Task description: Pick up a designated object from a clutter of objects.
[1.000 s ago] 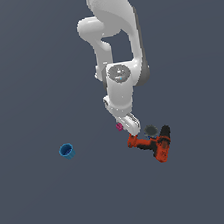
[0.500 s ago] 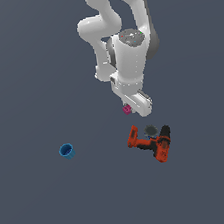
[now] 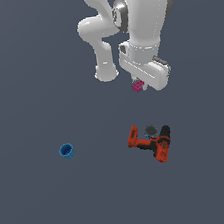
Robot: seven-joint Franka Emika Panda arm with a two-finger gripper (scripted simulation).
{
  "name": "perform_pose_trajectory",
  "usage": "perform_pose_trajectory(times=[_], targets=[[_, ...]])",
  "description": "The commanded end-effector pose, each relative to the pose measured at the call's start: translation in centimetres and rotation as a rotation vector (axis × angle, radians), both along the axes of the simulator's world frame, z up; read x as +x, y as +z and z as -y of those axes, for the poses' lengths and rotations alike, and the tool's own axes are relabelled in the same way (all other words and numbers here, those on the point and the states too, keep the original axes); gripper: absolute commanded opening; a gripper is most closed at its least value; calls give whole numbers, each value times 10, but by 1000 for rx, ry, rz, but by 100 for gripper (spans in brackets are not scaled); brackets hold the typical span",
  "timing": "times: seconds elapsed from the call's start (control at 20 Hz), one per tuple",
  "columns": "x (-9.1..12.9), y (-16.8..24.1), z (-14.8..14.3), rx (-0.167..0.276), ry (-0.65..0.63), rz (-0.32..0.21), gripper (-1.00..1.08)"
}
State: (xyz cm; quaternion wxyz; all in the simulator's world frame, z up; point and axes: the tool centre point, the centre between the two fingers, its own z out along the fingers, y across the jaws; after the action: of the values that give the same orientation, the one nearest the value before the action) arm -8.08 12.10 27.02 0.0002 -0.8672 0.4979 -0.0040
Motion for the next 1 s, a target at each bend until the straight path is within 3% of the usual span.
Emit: perform_pose_trajectory(times=[0.0,0.5,0.95], targets=[[-7,24,-11,0,1,-2,-100],[-26,106,-48,2,3,-5,-100],[-32,139,-64,3,3,-7,-100]])
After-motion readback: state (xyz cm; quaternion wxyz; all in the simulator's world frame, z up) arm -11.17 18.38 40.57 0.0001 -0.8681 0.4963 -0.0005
